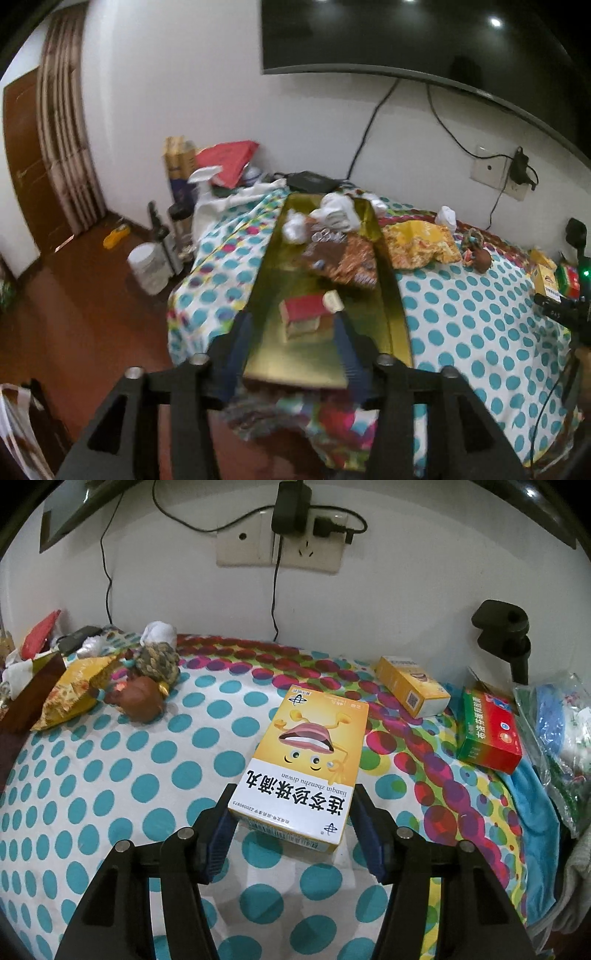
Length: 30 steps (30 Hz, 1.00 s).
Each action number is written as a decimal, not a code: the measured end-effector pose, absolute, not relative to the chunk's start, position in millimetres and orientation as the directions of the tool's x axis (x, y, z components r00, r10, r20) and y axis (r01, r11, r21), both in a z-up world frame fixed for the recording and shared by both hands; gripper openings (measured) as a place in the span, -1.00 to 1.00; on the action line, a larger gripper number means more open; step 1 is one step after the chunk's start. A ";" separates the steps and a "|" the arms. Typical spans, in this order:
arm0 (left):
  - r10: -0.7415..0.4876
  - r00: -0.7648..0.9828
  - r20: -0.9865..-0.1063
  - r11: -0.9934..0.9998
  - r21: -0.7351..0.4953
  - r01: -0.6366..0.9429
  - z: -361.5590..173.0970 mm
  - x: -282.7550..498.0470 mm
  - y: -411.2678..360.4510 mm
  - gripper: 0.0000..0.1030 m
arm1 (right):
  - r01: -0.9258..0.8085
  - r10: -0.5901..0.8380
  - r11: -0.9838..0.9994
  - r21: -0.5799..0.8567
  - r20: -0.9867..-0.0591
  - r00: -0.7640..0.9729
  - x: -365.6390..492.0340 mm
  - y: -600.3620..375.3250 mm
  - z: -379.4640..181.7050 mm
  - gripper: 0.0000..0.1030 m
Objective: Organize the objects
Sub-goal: 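Carry the yellow medicine box over the gold tin tray with the right tool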
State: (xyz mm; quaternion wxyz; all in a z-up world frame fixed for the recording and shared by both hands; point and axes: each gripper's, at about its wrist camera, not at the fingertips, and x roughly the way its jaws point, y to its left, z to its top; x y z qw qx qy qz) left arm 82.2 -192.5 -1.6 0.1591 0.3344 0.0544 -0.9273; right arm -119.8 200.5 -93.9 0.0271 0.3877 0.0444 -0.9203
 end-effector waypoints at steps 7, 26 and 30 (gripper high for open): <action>-0.301 -0.713 -0.633 -0.929 0.025 0.370 -5.9 105.4 -216.3 0.07 | 0.205 -0.151 -0.979 0.001 -0.682 -0.716 -107.5 141.1 -58.5 0.09; -0.280 -0.679 -0.678 -0.896 -0.068 0.438 -31.3 130.4 -270.7 0.07 | 0.676 -0.455 -0.737 0.001 -0.740 -0.495 -40.9 -141.8 -36.7 0.10; -0.281 -0.681 -0.676 -0.893 -0.075 0.443 -33.9 135.7 -276.5 0.07 | 0.653 -0.400 -0.756 -0.036 -0.765 -0.505 -42.7 -149.6 -53.2 0.10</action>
